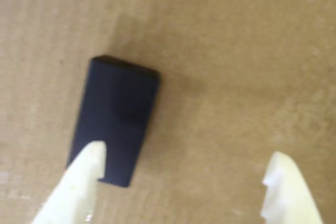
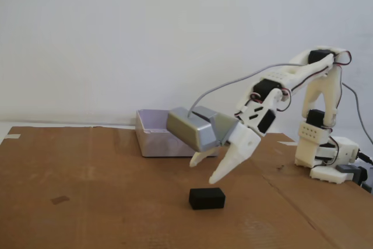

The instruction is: Grasp a block and put it in the box.

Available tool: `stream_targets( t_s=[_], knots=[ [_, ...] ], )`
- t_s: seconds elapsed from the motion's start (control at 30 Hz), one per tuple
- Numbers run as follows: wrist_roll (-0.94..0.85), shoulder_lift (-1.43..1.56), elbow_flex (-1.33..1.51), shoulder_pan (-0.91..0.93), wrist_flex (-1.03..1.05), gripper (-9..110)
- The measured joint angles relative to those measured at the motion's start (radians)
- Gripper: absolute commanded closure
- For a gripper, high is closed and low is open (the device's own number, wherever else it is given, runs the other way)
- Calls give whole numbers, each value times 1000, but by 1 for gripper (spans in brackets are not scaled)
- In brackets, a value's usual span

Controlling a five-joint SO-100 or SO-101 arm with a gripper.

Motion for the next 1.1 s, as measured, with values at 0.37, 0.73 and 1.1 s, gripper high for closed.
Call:
stream_targets(
  t_s=[0.37,0.73,1.1],
  knots=[
    [40,0,0,-21,0,64],
    [55,-43,-83,-57,0,63],
    [55,-121,-141,-80,0,64]
  ],
)
